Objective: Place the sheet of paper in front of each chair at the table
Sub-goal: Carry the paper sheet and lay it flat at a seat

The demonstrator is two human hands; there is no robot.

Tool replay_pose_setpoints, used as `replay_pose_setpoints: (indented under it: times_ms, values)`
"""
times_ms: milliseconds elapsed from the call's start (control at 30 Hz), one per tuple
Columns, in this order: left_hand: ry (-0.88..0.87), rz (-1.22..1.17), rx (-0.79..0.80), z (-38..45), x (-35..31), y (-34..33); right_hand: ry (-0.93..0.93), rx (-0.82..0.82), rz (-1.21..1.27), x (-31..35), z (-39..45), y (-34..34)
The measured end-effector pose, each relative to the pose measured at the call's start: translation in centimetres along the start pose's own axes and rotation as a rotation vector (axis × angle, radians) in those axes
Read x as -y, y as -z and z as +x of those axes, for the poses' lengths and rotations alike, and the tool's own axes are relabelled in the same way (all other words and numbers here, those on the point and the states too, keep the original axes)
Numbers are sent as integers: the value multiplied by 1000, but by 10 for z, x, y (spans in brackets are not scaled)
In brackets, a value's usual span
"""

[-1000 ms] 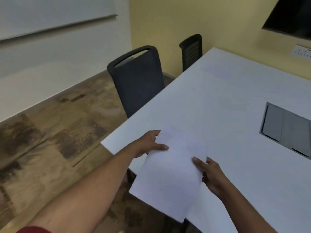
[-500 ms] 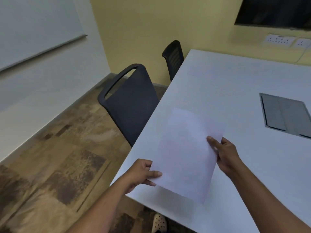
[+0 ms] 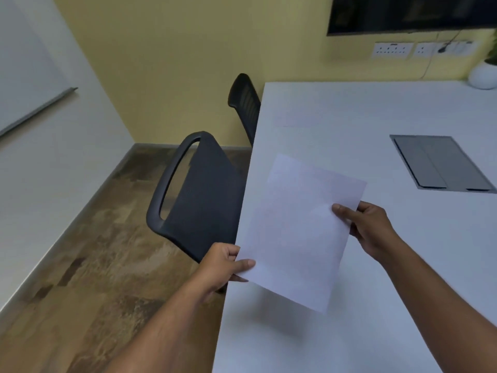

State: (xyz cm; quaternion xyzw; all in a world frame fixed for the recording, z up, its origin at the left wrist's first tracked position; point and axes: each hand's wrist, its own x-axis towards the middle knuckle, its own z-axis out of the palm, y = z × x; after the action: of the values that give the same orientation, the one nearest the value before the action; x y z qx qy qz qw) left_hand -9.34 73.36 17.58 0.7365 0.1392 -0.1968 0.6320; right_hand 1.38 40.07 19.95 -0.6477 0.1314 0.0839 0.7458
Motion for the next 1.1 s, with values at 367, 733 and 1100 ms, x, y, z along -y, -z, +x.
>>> replay_pose_setpoints:
  times_ms: [367, 733, 1100]
  values:
    - [-156, 172, 337, 28, -73, 128, 158, -345, 114, 20, -94, -94]
    - [-231, 230, 564, 33, -113, 186, 266, -536, 171, 47, -166, -161]
    - [-233, 294, 625, 100, -125, 214, 270, -642, 229, 31, -119, -199]
